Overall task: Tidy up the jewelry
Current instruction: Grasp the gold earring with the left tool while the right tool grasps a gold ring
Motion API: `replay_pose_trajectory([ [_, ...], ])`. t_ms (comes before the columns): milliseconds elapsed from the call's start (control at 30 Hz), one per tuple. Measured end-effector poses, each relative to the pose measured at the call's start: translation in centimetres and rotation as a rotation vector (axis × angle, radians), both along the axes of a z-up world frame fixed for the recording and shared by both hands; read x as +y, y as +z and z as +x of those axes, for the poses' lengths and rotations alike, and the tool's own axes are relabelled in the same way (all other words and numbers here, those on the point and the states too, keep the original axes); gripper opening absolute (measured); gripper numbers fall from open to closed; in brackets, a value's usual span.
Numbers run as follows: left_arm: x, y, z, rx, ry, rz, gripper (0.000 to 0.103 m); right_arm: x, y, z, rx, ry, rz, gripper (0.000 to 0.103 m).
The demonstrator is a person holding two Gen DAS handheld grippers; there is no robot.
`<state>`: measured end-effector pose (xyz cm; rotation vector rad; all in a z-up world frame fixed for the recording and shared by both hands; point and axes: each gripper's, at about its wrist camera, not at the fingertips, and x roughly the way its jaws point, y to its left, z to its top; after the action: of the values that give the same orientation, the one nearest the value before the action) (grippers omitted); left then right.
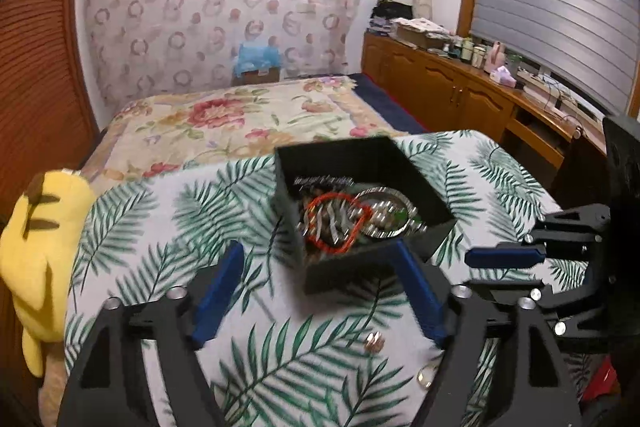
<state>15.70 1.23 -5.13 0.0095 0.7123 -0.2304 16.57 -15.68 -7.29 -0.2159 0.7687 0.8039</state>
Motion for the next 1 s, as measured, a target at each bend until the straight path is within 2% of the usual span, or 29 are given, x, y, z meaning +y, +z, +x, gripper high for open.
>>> replay_pose_trajectory([
  [100, 0.9, -1.0, -0.7, 0.027, 0.022, 0.004, 0.082, 0.7, -1.4, -0.9, 0.030, 0.018, -0.023, 0.025],
  [333, 2.8, -3.4, -1.9, 0.092, 0.065, 0.012, 0.082, 2.3, -3.4, -2.7, 0.079, 0.069, -0.057, 0.025],
  [600, 4.0, -5.2, -3.2, 0.148, 0.086, 0.017, 0.082, 3.5, -3.7, -4.5, 0.070, 0.125, -0.105, 0.025],
  [933, 2.8, -5.1, -3.6, 0.157, 0.057, 0.024, 0.082, 3.3, -4.3, -5.0, 0.026, 0.119, -0.189, 0.028],
  [967, 2.6, -5.1, -3.6, 0.157, 0.053, 0.024, 0.082, 3.3, -4.4, -4.9, 0.029, 0.118, -0.186, 0.027],
  [1000, 2.4, -5.1, -3.5, 0.158, 0.048, 0.025, 0.082, 3.1, -4.4, -4.8, 0.031, 0.113, -0.183, 0.019],
])
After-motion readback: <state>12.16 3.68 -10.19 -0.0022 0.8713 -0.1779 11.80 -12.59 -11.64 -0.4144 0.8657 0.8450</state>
